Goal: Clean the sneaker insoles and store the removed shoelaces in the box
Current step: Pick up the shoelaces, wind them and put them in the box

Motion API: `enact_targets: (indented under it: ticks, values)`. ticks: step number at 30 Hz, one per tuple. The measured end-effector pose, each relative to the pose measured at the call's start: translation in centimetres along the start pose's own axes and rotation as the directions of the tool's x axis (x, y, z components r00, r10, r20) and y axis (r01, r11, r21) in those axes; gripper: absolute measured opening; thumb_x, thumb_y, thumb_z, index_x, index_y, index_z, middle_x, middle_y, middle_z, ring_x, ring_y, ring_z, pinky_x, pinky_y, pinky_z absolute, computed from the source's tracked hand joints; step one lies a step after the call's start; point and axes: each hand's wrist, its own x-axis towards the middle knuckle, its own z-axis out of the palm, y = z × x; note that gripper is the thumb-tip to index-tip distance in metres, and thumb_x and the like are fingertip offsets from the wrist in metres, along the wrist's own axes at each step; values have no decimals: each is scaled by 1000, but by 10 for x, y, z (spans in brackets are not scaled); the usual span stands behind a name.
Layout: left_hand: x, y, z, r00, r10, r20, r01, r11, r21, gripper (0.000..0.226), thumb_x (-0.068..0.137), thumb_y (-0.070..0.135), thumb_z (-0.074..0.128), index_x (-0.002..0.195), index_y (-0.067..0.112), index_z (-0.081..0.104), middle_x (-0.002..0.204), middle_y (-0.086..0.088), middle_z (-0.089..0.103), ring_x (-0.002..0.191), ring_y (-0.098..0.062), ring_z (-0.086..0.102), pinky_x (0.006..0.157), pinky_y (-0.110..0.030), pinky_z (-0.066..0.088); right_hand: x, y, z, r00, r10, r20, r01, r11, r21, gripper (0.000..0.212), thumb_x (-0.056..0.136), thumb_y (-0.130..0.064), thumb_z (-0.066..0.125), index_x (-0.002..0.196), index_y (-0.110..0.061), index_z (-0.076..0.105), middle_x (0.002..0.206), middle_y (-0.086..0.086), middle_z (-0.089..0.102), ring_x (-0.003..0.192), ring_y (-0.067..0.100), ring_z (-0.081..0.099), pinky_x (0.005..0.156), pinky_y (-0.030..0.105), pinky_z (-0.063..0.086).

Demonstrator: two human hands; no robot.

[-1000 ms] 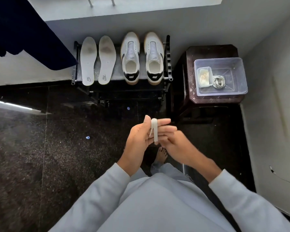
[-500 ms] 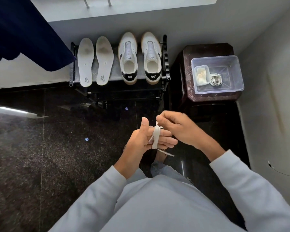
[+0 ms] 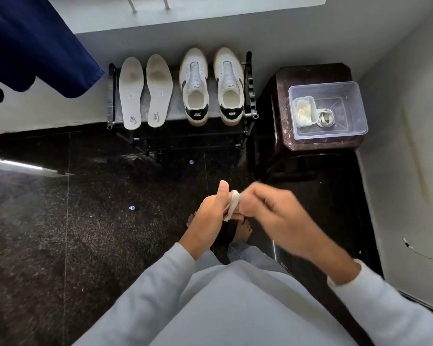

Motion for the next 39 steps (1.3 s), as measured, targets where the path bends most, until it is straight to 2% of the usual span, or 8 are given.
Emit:
enact_targets:
  ticks: [5,9,14,18,24,28,33,39]
  values:
    - [-6,16,1,980,-17,197,61,974,-218,95,93,69,4,98,8,77,90,-9,80,84,-19,77,78,-24,61,46,39,-14,981,192,-14,-183,954,236,30,101,-37,51,79,-21,64,69,10,44,57,18,38,54,28,31]
    - [-11,26,0,991,118,57,-91,933,-349,88,92,60,13,116,-2,70,109,-22,75,99,-27,74,87,-28,61,31,62,19,947,275,164,-297,947,123,26,97,-15,55,74,-21,65,63,-16,64,59,-5,57,62,18,42]
    - [0,17,-8,988,100,-117,-117,982,-147,79,92,61,19,121,7,69,112,-9,78,107,-19,73,95,-27,56,-10,31,27,963,170,211,-157,985,-78,32,103,-32,48,82,-18,67,64,-5,56,55,6,45,56,27,38]
    - [4,2,-5,999,-5,-44,4,1000,-14,76,90,66,17,91,24,79,83,3,80,85,-8,75,86,-29,57,12,1,-1,995,10,98,-1,996,-89,28,102,-27,52,78,-17,63,65,-1,58,57,15,49,56,31,42]
    - [-5,15,1,980,-10,201,61,967,-246,91,87,63,5,99,6,74,88,-6,81,83,-17,77,80,-25,61,54,40,-16,980,192,54,-199,949,244,32,103,-33,49,81,-14,62,64,2,40,54,8,35,54,22,32]
    - [-10,22,2,995,83,49,-66,955,-290,89,95,64,12,113,2,73,108,-18,77,102,-27,74,89,-28,60,27,74,20,962,238,133,-248,967,60,28,96,-25,56,72,-33,69,72,-14,64,69,-4,58,70,22,48]
    - [1,15,-2,994,84,-64,-93,982,-166,81,93,69,20,123,11,68,116,-7,77,112,-19,72,102,-33,53,-17,33,30,962,160,221,-143,986,-88,31,104,-26,47,77,-22,63,62,-19,58,55,-1,50,56,13,36]
    - [2,2,0,980,-26,195,33,999,-32,98,80,87,23,102,7,73,84,-1,81,80,-12,77,81,-26,61,24,13,-17,995,45,-83,-47,999,-25,31,102,-32,51,75,-19,62,69,10,57,62,14,49,61,31,42]
